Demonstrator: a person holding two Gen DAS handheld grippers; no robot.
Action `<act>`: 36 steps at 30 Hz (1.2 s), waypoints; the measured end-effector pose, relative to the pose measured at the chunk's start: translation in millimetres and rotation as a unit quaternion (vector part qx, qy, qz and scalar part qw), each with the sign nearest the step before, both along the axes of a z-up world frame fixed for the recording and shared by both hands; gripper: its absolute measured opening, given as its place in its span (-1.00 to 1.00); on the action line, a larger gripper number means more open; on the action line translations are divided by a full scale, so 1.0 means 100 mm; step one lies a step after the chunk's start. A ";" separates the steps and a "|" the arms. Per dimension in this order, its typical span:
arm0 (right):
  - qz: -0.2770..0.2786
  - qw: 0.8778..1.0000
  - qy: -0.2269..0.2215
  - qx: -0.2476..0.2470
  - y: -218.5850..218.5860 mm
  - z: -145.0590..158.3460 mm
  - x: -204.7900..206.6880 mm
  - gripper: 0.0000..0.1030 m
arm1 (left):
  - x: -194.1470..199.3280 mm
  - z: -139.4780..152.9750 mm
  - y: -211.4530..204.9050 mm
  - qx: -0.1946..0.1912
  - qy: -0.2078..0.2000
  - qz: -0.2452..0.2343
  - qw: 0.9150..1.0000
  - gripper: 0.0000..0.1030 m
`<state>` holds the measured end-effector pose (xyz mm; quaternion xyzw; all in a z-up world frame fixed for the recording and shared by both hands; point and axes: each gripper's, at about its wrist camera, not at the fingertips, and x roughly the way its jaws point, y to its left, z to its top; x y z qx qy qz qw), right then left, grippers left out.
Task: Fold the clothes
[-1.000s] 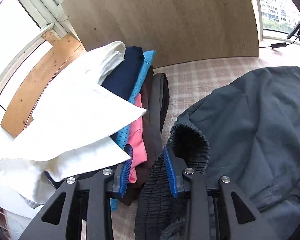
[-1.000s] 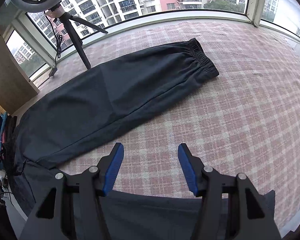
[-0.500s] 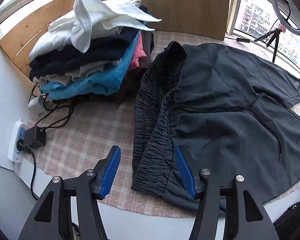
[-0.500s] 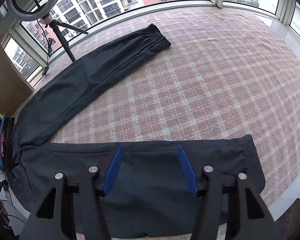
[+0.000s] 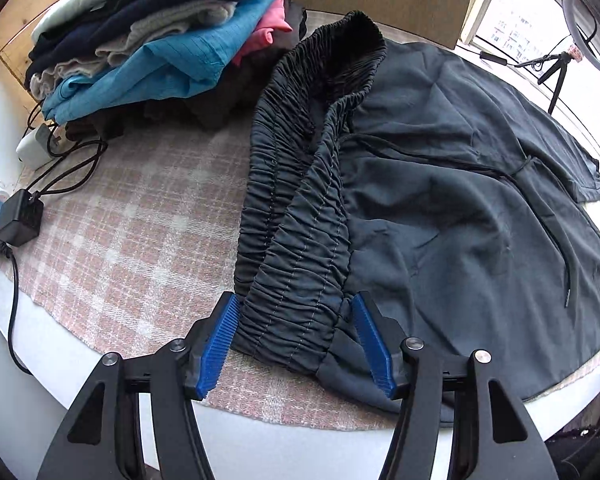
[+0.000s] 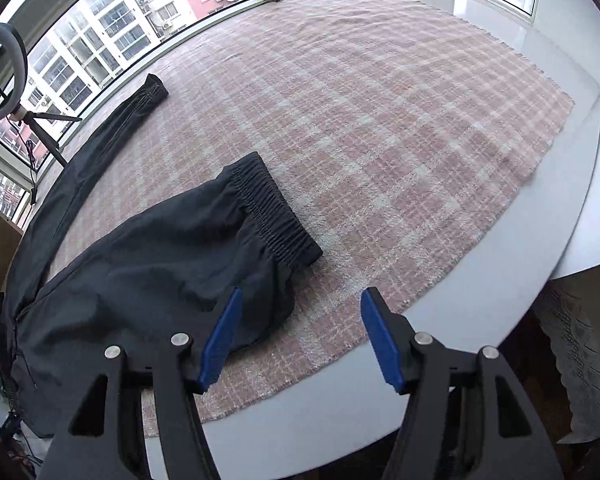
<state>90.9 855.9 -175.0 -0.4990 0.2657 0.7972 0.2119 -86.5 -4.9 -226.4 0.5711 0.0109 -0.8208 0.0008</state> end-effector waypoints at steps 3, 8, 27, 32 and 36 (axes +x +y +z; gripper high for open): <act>0.012 1.000 0.008 -0.020 -0.03 -0.11 -0.06 0.18 | 0.04 0.00 0.06 -0.004 0.002 -0.010 1.000 0.10; 0.044 0.998 0.017 -0.039 -0.18 -0.25 -0.22 0.18 | 0.11 -0.01 0.00 0.008 0.004 0.006 1.000 0.07; 0.085 0.996 0.022 -0.022 -0.36 -0.31 -0.36 0.21 | 0.08 -0.01 -0.29 0.039 0.004 0.019 0.999 0.28; 0.104 0.994 0.024 0.003 -0.47 -0.32 -0.42 -0.38 | 0.04 0.04 -0.17 0.036 0.012 0.004 0.999 -0.14; 0.081 0.995 0.060 -0.017 -0.43 -0.27 -0.42 -0.88 | 0.03 0.17 -0.18 0.053 0.019 0.012 0.998 -0.65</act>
